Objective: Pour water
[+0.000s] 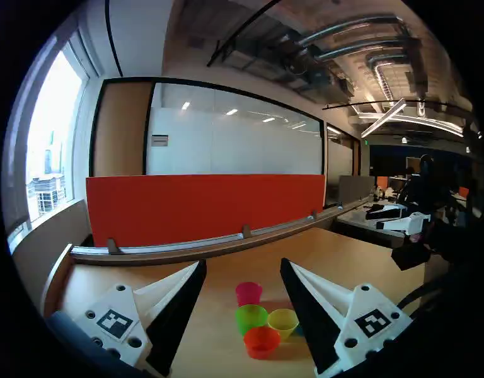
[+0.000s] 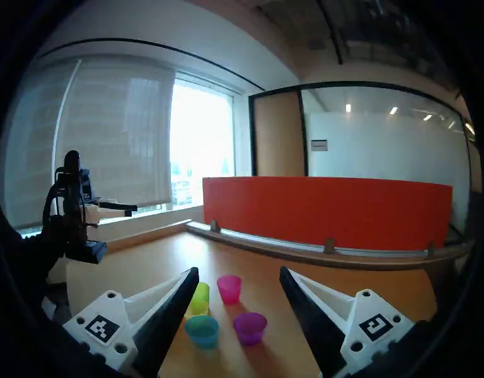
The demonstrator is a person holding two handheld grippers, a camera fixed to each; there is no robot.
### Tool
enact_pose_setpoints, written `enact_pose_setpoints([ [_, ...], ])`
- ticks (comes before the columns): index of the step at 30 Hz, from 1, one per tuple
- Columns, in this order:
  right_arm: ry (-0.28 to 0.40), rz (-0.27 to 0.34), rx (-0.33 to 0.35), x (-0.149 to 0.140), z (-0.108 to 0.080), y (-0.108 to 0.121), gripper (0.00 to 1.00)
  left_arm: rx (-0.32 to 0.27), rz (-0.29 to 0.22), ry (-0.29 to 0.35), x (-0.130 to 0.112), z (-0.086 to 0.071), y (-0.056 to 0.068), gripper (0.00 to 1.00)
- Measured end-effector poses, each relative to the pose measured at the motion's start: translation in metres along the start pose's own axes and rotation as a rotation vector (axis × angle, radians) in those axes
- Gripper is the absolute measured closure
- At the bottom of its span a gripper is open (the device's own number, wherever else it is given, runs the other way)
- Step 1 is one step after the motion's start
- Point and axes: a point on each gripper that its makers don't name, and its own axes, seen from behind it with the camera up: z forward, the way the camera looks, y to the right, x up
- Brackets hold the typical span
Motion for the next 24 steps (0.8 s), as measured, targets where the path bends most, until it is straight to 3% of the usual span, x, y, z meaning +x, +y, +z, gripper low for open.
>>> enact_pose_setpoints([
  [11, -0.059, -0.049, 0.071, -0.008, 0.006, -0.014, 0.01, -0.046, 0.036, -0.056, -0.009, 0.009, -0.005, 0.14],
  [18, -0.129, -0.079, 0.127, -0.021, 0.009, -0.024, 0.01, -0.118, 0.044, -0.121, -0.026, 0.019, -0.004, 0.14],
  [24, -0.177, -0.107, 0.159, -0.032, 0.010, -0.027, 0.01, -0.134, 0.057, -0.189, -0.045, 0.030, -0.015, 0.14],
])
